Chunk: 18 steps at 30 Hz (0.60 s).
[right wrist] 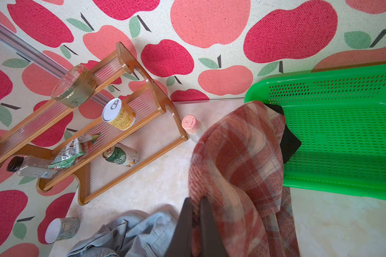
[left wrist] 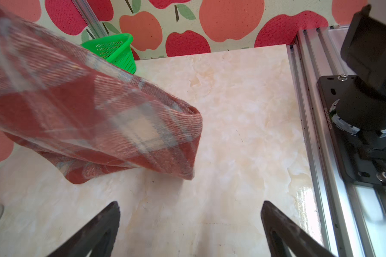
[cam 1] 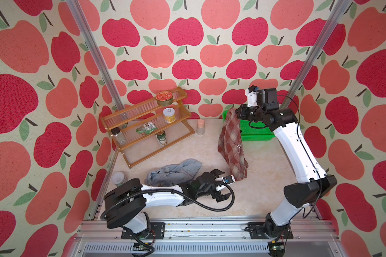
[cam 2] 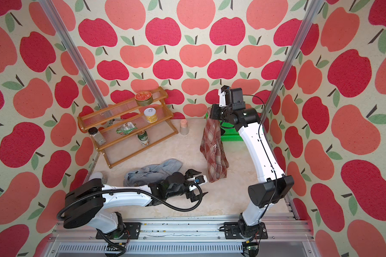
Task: Roll up the skirts
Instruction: Flatten out the skirt at the center of the board.
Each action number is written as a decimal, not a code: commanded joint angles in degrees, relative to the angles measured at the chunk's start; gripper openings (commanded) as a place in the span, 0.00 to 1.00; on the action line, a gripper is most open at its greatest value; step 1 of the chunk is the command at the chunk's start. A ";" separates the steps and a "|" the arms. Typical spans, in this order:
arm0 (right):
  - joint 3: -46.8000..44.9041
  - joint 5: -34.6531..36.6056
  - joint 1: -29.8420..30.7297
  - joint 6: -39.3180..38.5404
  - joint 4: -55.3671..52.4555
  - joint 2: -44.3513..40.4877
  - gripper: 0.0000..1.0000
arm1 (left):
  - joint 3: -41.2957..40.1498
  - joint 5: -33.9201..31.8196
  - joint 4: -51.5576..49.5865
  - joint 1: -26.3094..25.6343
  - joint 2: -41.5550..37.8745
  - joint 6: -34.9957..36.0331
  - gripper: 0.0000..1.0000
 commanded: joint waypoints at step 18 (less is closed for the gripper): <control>-5.81 1.38 -1.23 -1.01 5.21 -3.61 0.00 | 19.35 -26.84 5.92 -3.69 20.82 1.02 0.99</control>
